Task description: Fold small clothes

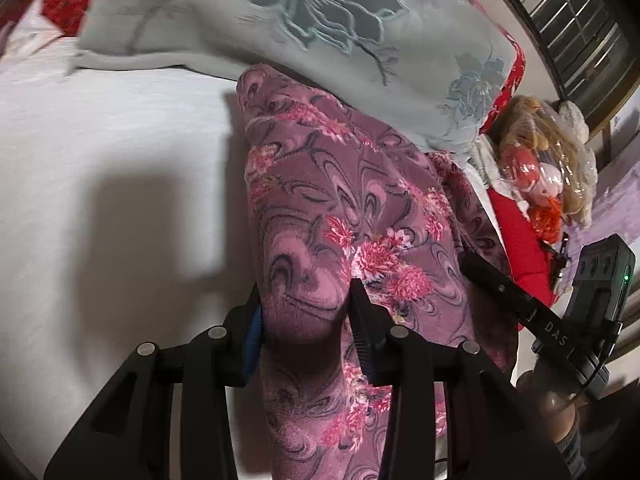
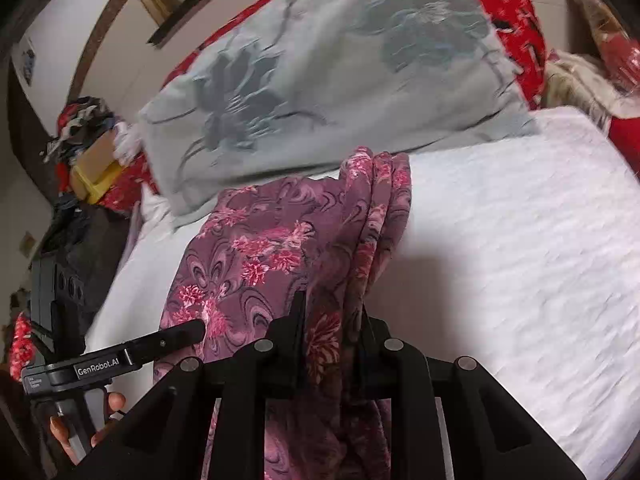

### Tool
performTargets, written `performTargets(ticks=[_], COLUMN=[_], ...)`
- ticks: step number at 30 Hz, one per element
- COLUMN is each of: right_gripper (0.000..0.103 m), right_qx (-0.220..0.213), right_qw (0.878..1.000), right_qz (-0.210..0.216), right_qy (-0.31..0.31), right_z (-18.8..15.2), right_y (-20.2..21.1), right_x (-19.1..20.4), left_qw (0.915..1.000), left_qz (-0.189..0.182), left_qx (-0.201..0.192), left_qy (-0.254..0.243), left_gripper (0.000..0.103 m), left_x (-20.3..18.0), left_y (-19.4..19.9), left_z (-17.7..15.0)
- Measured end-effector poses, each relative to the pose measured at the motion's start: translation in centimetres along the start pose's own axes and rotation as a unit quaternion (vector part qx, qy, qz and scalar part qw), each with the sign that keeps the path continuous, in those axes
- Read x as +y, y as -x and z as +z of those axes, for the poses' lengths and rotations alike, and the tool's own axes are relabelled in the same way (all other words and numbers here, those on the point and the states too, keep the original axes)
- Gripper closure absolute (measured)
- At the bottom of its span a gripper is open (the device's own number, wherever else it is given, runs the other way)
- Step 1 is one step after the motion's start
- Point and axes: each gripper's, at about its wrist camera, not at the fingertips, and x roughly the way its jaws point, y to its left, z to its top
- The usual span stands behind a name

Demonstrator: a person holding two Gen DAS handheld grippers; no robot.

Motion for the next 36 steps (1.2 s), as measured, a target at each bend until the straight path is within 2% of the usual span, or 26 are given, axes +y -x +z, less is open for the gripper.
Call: performTargets(ticks=[4,10,14,17,20,22,25,29,32,36], right_gripper=[0.083,0.083,0.083,0.082,0.08,0.078,0.077,0.068,0.066,0.063], right_qx=[0.01,0.023,0.036,0.07,0.062,0.065,0.068,0.074,0.07,0.038], right_qw=[0.999,0.997,0.998,0.997,0.996,0.996,0.996,0.996,0.997,0.998], right_qz=[0.041,0.067,0.057,0.033,0.049,0.045,0.046,0.041,0.033,0.031], right_qy=[-0.006,0.009,0.009,-0.007,-0.033,-0.029,-0.029,-0.033,-0.027,-0.039], right_z=[-2.3,-4.6,-5.5,-7.0,-7.6,-7.4,-7.4,-7.3,-6.9,-5.1], right_y=[0.5,0.6,-0.4,-2.1,-1.9,-2.0,-2.1,-1.9,-1.2,-0.5], right_x=[2.1,5.1,5.0,3.5,2.1,2.0,2.0,1.8,1.9,1.4], left_qw=[0.9998,0.9982,0.9973,0.9946,0.9921,0.9905,0.9901,0.99,0.9892,0.9891], left_qz=[0.021,0.058,0.073,0.101,0.12,0.129,0.132,0.132,0.136,0.123], left_qx=[-0.003,-0.014,-0.001,0.022,0.007,0.007,0.004,0.004,0.006,-0.06], left_qy=[-0.004,0.003,0.001,-0.014,-0.037,-0.047,-0.047,-0.048,-0.054,-0.054], left_gripper=[0.066,0.066,0.065,0.062,0.059,0.059,0.059,0.058,0.058,0.058], left_x=[2.3,4.4,4.6,4.4,3.6,3.2,3.2,3.2,3.0,3.2], left_y=[3.5,6.7,5.9,4.2,4.3,4.2,4.2,4.1,4.4,7.2], left_z=[-1.4,-3.5,-4.2,-4.9,-5.3,-5.3,-5.3,-5.4,-5.2,-4.4])
